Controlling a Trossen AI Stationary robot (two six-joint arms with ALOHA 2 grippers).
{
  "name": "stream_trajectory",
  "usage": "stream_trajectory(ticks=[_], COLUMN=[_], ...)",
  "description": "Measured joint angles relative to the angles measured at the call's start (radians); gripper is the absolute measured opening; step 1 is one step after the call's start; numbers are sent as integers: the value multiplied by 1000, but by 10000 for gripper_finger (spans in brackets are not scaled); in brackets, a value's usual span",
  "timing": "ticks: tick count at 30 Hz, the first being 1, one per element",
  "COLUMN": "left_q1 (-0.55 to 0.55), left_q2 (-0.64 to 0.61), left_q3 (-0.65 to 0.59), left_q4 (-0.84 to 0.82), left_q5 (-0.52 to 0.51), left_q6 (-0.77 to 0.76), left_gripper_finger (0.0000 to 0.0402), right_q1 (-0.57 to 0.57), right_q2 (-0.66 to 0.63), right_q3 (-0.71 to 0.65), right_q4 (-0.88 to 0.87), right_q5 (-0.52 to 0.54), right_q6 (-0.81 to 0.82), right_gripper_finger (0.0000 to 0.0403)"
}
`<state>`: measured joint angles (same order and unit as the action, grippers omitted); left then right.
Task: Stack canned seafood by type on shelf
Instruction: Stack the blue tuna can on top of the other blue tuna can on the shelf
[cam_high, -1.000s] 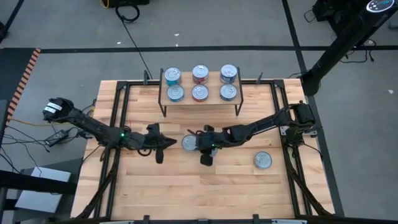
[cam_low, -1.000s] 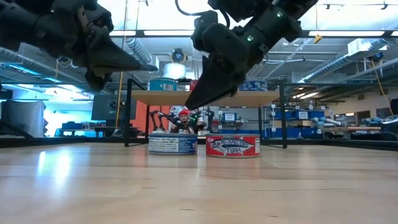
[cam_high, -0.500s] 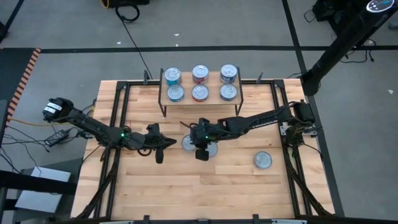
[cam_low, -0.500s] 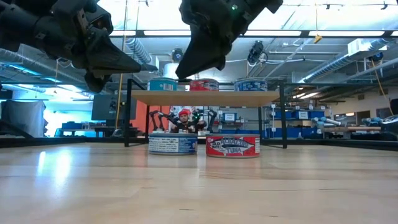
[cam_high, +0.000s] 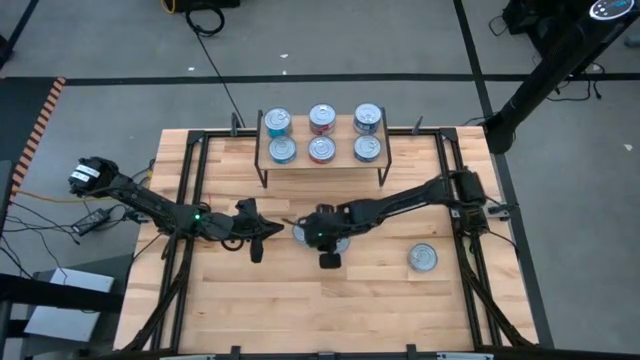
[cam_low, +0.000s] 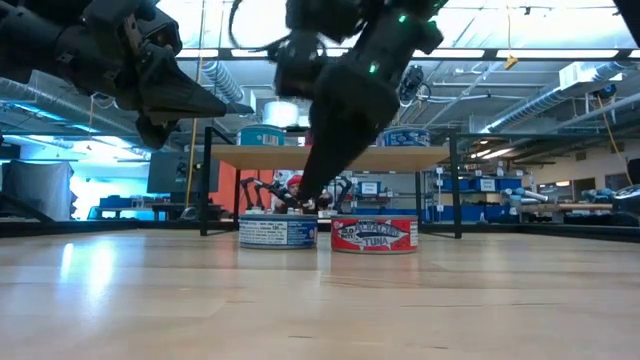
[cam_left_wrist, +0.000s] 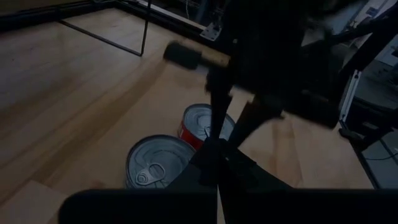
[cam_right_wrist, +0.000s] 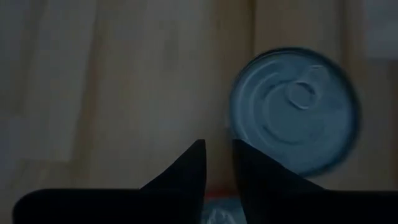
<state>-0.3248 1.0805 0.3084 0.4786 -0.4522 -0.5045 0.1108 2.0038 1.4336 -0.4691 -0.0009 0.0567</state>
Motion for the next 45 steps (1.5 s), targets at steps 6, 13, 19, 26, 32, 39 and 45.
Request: stream_trajectory(ticks=[6,13,19,26,32,39,45], left_q1=[0,0,0,0,0,0,0], left_q2=[0,0,0,0,0,0,-2], left_q3=[0,0,0,0,0,0,2], left_q4=[1,2,1,3,9,40,96], left_q5=[0,0,1,9,18,38,101], left_q6=[-3,-4,0,-3,-3,2,9], left_gripper_finger=[1,1,1,1,1,1,1], right_q1=[19,27,27,44,46,3,-52], right_q2=[71,72,106,133,130,135,136], right_q3=[63,73,71,75,73,110,135], right_q4=[10,2,7,42,60,48,92], right_q5=[118,107,101,125,101,-173,-470], right_q6=[-75,-117,-142,-203,-198,-13,168], right_gripper_finger=[115,120,120,94,11,5,4])
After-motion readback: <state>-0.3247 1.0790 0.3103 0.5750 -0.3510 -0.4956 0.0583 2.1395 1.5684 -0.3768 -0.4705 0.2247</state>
